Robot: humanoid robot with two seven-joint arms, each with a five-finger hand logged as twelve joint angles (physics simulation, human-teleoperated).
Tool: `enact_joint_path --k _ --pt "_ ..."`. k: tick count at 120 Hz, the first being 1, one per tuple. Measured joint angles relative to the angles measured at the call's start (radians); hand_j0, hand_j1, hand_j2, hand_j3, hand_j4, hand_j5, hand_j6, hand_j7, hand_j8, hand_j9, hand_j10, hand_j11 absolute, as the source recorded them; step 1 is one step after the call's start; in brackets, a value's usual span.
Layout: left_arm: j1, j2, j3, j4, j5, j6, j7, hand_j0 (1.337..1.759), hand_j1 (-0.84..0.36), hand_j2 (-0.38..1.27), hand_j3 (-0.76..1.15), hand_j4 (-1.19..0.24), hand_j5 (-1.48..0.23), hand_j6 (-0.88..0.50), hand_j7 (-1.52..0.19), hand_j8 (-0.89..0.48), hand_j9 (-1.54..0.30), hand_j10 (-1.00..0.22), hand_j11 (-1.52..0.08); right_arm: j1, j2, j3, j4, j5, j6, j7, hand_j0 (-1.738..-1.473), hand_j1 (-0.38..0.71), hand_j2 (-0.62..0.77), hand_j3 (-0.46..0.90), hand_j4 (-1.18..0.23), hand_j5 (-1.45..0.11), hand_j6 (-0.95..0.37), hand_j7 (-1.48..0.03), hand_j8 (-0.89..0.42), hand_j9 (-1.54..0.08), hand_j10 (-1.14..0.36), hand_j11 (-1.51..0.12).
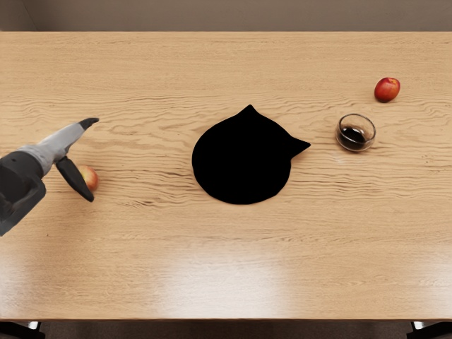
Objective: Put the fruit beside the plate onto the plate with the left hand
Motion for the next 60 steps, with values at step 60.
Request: enact_joint_path --k 60 --pt "0.065 -0.025 0.030 0.066 0.050 0.097 0.000 1.658 0.17 0.04 0.00 -0.16 -0.20 -0.16 -0.20 -0.16 -0.20 -0.16 -0.20 0.000 0.000 0.000 0.000 0.001 0.000 0.000 -1.658 -0.35 0.00 0.00 0.00 0.00 0.00 0.00 0.00 0.00 0.00 0.00"
